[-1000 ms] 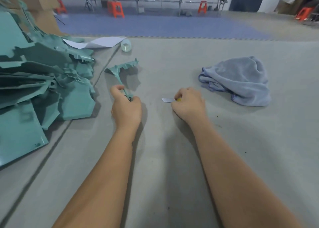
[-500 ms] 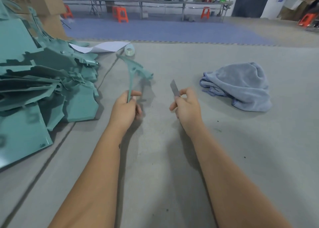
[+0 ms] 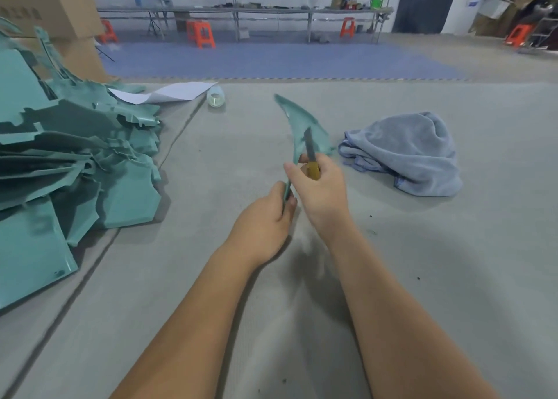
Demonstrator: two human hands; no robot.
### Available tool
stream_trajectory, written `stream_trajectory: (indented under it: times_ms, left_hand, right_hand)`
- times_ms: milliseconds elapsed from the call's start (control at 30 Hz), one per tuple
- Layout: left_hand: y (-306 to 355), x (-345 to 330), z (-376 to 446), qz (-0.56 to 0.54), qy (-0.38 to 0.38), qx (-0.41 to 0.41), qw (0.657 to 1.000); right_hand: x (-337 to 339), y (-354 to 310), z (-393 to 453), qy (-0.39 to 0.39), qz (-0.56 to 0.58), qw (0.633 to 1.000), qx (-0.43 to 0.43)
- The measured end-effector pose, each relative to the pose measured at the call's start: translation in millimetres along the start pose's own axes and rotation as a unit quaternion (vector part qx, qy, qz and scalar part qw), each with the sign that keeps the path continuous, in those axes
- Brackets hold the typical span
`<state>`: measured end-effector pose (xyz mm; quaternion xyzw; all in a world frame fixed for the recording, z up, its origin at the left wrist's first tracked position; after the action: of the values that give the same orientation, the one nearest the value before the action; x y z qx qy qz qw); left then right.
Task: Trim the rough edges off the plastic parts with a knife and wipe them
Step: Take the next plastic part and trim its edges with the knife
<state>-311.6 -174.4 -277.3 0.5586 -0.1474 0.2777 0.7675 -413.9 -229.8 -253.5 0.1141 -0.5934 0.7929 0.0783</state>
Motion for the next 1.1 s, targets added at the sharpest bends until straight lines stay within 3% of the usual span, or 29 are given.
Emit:
stream_trajectory:
  times_ms: [100,200,267,367,400,533,600,733,800,867,933,1033,1100]
  left_hand:
    - [6,-7,-3,0.041,-0.048,-0.025,0.998]
    - [15,-10,-4,-0.195,-0.098,0.025,0.976]
    - [13,-1,2,-0.418,-0.007,0.082,0.905]
    - [-5,22,6,-0.685,0.124,0.153,0.701]
    - [-11,30,5,-0.719,0.133,0.172,0.660]
    - [-29,44,0,-0.787,0.147,0.177,0.572]
    - [-30,48,1,-0.780,0.158,0.197,0.573]
    - [-29,43,8,-0.675,0.173,0.237,0.677]
    - [-31,44,10,-0.651,0.201,0.218,0.698]
    - [-35,47,9,-0.651,0.237,0.199,0.693]
    - [-40,50,9,-0.657,0.263,0.190,0.680]
    - [-40,48,9,-0.677,0.261,0.176,0.665]
    - [-37,45,10,-0.685,0.268,0.164,0.657]
  right_hand:
    - [8,-5,5,0.020,-0.162,0.985,0.051]
    - [19,-8,8,0.056,-0.290,0.950,0.096]
    - [25,-8,8,0.089,-0.332,0.927,0.153]
    - [29,-3,6,0.127,-0.309,0.910,0.247]
    - [28,-1,6,0.137,-0.302,0.906,0.262]
    - [29,11,9,0.190,-0.274,0.909,0.249]
    - [37,18,12,0.199,-0.248,0.913,0.256]
    - [37,23,15,0.155,-0.175,0.941,0.246]
    - [36,24,15,0.194,-0.134,0.950,0.203]
    - [37,25,16,0.221,-0.096,0.956,0.168]
    - [34,26,15,0.188,-0.057,0.976,0.095]
    - [15,25,14,0.071,-0.046,0.996,-0.028]
    - [-1,22,9,-0.059,-0.017,0.994,-0.086]
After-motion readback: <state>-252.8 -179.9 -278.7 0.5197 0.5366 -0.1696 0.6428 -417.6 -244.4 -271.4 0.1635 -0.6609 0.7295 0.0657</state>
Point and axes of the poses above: each hand's wrist, its own z-axis towards the middle knuckle, its own x-axis out of the back of the hand, y = z × x, the point moved 2 cm from there along z, towards the middle knuckle, and after that the axes turned 15 degrees about -z, right-handed, at the moved point
